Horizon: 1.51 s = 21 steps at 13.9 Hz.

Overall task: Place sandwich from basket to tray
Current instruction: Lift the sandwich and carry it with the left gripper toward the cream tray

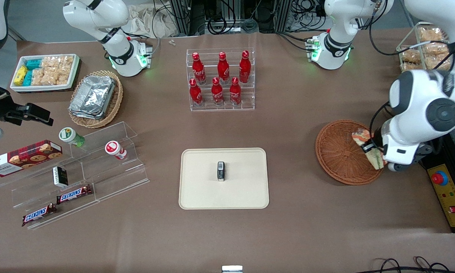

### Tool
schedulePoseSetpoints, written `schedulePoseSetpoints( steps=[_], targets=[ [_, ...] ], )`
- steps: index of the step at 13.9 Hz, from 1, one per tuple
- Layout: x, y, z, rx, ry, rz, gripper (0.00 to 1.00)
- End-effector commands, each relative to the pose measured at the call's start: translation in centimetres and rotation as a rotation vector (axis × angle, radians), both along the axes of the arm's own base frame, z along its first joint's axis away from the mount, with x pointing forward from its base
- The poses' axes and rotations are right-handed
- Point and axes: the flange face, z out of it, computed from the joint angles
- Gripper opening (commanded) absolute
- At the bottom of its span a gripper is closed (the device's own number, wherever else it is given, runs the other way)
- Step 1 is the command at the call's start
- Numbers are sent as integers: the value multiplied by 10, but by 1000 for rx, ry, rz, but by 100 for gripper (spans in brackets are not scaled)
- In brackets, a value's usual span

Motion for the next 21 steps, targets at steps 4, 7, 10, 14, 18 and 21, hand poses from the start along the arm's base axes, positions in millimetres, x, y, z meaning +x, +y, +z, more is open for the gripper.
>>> schedulePoseSetpoints(
  steps=[4,7,10,14,18,21],
  targets=[
    [11,-10,118,-79,-11,-224,7],
    [10,-40,135,-177,-42,-254,0],
    [11,-87,124,-204,-36,-340,0],
    [30,-152,89,-261,-65,-398,0],
    [44,-230,13,-234,-99,-403,0],
    [45,-280,-63,-181,-100,-463,0]
  ],
)
